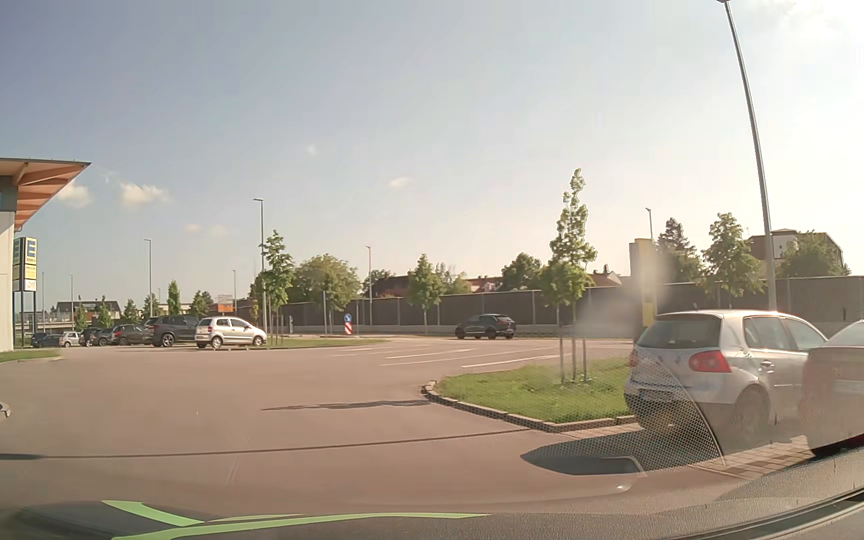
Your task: Follow the waypoints while adhering to traffic rules and regulations
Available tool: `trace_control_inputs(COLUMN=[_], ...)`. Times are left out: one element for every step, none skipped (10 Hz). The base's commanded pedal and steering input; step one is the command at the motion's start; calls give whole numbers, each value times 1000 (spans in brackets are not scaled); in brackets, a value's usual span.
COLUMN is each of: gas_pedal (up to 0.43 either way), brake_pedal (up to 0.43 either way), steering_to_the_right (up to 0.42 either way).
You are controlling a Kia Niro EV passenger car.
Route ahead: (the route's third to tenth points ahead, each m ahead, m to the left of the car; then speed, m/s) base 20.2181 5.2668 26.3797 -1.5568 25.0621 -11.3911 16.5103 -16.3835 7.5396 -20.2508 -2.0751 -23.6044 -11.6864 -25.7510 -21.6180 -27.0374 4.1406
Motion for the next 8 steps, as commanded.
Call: trace_control_inputs(gas_pedal=[20, 20, 8, 8, 8, 8, 8, 8], brake_pedal=[0, 0, 0, 0, 0, 0, 0, 0], steering_to_the_right=[-330, -309, -282, -256, -226, -202, -185, -170])
